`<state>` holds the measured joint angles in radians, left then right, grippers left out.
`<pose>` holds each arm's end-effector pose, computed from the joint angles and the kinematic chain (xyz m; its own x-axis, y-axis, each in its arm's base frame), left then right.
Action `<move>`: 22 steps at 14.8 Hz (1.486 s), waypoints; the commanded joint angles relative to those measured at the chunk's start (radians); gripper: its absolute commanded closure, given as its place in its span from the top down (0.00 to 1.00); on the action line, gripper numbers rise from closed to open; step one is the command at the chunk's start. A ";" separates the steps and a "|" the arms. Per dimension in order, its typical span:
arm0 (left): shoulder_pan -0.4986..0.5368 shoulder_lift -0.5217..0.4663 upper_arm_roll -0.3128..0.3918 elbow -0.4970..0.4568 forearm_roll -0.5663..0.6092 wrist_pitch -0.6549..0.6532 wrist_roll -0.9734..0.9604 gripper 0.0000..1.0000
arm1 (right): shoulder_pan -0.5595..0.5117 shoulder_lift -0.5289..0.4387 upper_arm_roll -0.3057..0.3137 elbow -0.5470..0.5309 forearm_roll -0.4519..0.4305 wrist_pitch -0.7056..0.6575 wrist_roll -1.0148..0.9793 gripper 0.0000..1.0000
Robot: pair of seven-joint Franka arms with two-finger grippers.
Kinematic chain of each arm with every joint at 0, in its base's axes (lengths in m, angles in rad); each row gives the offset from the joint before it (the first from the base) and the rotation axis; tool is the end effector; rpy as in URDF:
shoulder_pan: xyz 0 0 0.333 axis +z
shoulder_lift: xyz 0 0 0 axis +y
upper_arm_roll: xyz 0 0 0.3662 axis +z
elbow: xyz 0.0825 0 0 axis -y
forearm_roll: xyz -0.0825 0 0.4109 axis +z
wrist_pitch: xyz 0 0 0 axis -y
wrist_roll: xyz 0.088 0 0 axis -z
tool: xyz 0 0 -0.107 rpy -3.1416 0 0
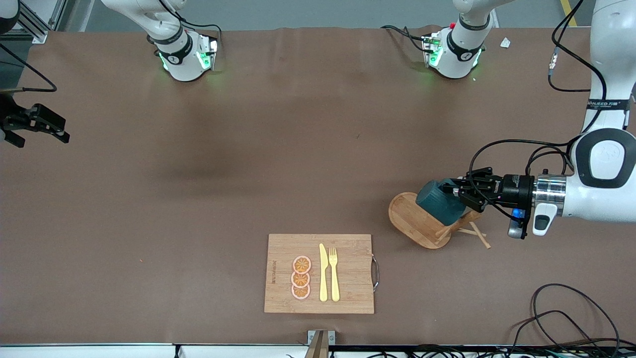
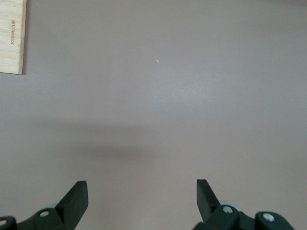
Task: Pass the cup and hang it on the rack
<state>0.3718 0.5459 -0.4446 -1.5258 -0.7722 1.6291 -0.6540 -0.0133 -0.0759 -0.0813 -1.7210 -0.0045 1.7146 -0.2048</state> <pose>0.7050 -0.0646 0.4146 0.5430 0.2918 -0.7874 0.7933 -0.4857 0.3671 0.5629 -0.0557 0.6554 0.9915 0.1106 0.0681 0.1101 -0.9938 0.0124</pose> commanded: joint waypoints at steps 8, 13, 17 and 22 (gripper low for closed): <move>0.024 0.017 -0.005 0.003 -0.030 0.011 0.033 0.37 | -0.008 -0.025 0.006 -0.011 0.014 -0.004 0.001 1.00; 0.018 0.006 -0.005 0.038 -0.015 0.028 0.015 0.69 | -0.005 -0.027 0.008 -0.011 0.018 -0.036 0.050 1.00; 0.012 -0.058 -0.006 0.073 0.078 0.028 0.010 1.00 | -0.004 -0.027 0.011 0.004 0.018 -0.042 0.064 1.00; 0.001 -0.164 -0.054 0.096 0.336 0.015 0.010 1.00 | -0.002 -0.024 0.012 0.031 0.018 -0.076 0.119 1.00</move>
<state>0.3813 0.4290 -0.4674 -1.4252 -0.5522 1.6485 -0.6515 -0.0123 -0.0794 -0.0747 -1.6843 -0.0008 1.6525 -0.1087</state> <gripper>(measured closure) 0.000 0.000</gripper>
